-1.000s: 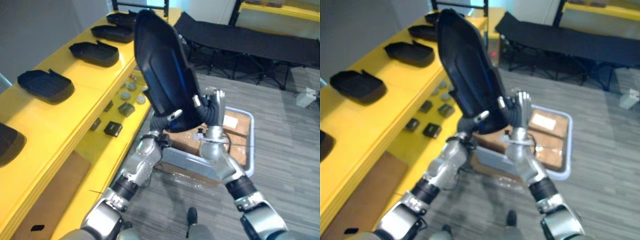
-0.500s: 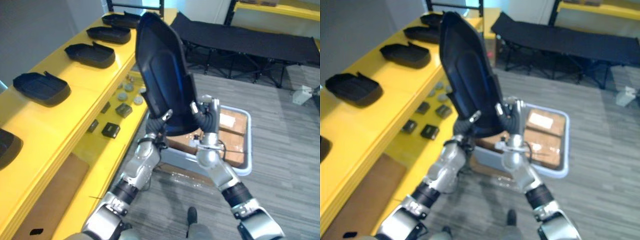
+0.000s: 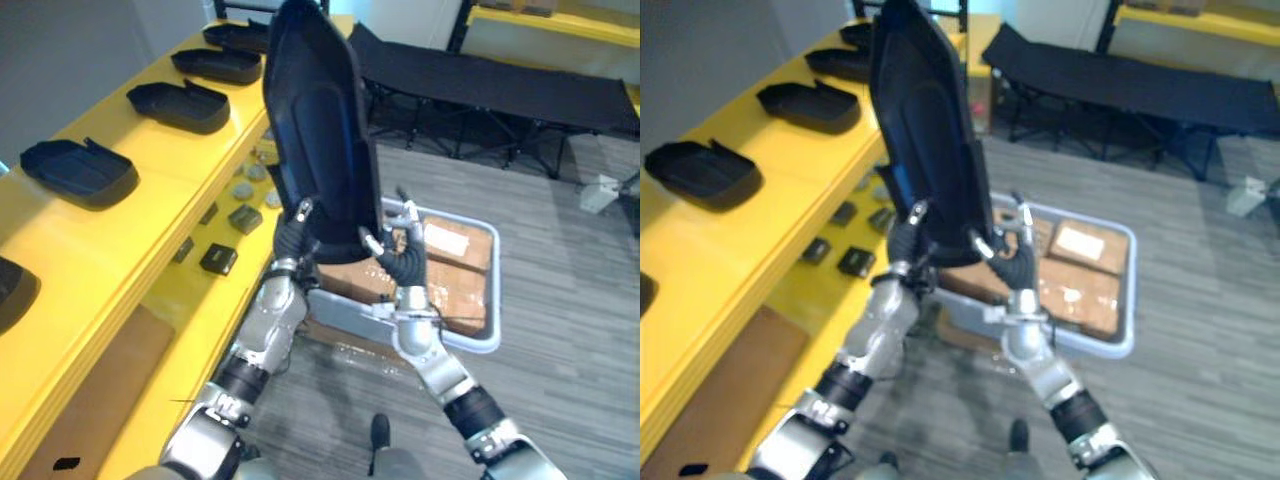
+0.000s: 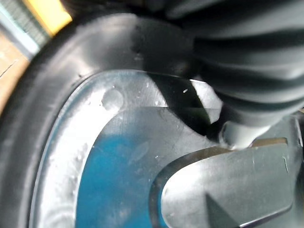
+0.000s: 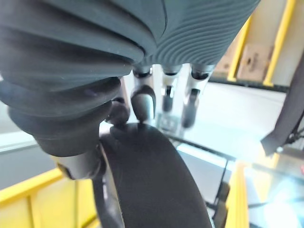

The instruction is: Walk over and take plastic housings, then place them on the shelf

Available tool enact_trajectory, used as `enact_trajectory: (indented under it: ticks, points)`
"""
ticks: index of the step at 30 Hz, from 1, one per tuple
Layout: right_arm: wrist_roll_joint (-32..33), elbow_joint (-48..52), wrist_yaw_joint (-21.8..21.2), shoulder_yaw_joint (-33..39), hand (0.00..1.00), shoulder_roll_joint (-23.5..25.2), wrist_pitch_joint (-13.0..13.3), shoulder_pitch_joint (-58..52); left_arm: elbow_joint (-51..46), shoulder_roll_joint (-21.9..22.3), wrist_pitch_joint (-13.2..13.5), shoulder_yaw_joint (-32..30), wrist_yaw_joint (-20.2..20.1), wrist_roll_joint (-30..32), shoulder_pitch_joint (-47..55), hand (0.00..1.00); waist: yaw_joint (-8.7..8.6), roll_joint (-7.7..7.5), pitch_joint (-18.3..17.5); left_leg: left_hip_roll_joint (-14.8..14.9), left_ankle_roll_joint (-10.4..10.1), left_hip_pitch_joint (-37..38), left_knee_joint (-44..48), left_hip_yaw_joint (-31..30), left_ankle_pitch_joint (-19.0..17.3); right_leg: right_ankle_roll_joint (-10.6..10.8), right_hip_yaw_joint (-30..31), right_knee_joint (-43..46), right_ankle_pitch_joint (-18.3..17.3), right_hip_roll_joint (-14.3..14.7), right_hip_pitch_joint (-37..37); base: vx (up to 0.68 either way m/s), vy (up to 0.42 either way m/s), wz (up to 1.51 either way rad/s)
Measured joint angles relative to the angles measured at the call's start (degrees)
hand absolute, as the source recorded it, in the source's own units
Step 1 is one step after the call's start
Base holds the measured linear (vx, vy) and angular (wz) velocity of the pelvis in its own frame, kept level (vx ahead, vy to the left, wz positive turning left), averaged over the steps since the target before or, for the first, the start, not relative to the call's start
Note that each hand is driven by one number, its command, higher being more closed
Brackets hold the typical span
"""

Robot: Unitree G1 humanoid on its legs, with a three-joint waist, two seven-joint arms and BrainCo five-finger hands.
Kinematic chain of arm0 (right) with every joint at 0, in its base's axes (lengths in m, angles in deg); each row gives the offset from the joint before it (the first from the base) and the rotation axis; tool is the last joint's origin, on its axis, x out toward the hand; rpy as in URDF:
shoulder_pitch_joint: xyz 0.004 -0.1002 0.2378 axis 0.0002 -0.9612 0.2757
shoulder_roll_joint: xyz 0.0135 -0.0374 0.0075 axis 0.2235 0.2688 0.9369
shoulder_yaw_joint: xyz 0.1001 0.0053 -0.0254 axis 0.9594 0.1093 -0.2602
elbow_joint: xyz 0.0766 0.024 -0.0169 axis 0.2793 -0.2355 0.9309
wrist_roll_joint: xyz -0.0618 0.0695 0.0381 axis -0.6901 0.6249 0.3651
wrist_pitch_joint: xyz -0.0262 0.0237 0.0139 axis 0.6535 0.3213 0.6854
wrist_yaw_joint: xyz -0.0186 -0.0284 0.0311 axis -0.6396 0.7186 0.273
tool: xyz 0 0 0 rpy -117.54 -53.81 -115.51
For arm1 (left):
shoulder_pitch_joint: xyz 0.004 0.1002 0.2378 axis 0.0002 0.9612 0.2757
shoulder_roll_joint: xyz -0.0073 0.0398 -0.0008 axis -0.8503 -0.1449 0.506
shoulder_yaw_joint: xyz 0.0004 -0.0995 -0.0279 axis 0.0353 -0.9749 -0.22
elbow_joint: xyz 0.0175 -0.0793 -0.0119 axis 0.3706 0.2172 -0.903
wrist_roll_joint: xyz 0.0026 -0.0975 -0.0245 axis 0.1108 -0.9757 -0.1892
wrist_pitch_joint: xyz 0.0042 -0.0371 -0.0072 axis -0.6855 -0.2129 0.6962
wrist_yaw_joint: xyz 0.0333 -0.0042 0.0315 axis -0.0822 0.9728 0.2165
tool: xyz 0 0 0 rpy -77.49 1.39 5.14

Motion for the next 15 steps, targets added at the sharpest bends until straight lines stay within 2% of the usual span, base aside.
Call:
enact_trajectory:
  ticks: [5, 8, 10, 11, 13, 15]
  points:
    - [0.0, 8.4, -4.1, 0.0, 0.0, -0.9, -0.5, 0.6, -1.9, 0.2, -0.3, -0.7, 1.7, 7.8, 1.5, 1.0, -0.09, -0.64, -0.1, 0.3, -0.1, 1.0, -0.1, 0.1, 0.0, -0.1, 0.0, -1.1, 0.6, 0.4, 1.4, 0.0, 0.001, -0.01]
    - [5.3, 13.2, -8.6, 0.7, 0.0, -1.5, -1.2, 2.7, -2.1, 0.3, -0.3, -1.7, 3.5, 16.1, 3.8, 1.0, 0.05, -1.3, -0.4, 0.3, -0.1, 2.0, -0.3, 1.1, -0.1, -0.1, 0.4, -1.1, 0.6, 0.4, 1.7, -0.03, 0.014, -0.11]
    - [13.1, 18.1, -11.7, 4.5, 0.0, -1.7, -1.8, 3.8, -2.1, 0.3, -1.2, -3.6, 6.4, 26.8, 6.5, 1.0, 0.16, -1.61, -0.6, 0.3, -0.1, 2.6, -0.5, 1.6, -0.1, -0.1, 0.7, -1.1, 0.6, 0.4, 1.9, -0.04, 0.012, -0.1]
    - [16.0, 19.3, -12.6, 6.0, 0.0, -1.9, -1.8, 3.9, -2.2, 0.3, -1.4, -4.1, 6.9, 28.7, 7.1, 1.0, 0.16, -1.66, -0.6, 0.3, -0.1, 2.7, -0.6, 1.6, -0.1, -0.1, 0.8, -1.1, 0.6, 0.4, 1.9, -0.03, 0.013, -0.06]
    - [27.3, 23.0, -16.9, 12.7, 0.0, -3.0, -1.8, 3.5, -4.3, -0.2, -2.5, -7.0, 8.0, 35.0, 10.0, 1.0, 0.01, -1.82, -0.7, 0.2, -0.3, 2.8, -1.1, 1.6, 0.0, -0.1, 0.8, -1.1, 0.5, 0.5, 1.8, -0.02, 0.005, -0.01]
    - [33.4, 24.7, -19.8, 16.7, 0.0, -3.9, -1.7, 2.1, -5.6, -0.4, -2.7, -8.5, 8.6, 36.7, 11.6, 1.0, -0.01, -1.89, -0.8, 0.4, -0.4, 2.9, -1.3, 1.7, 0.1, -0.1, 0.7, -1.1, 0.4, 0.6, 1.8, 0.0, 0.0, 0.0]
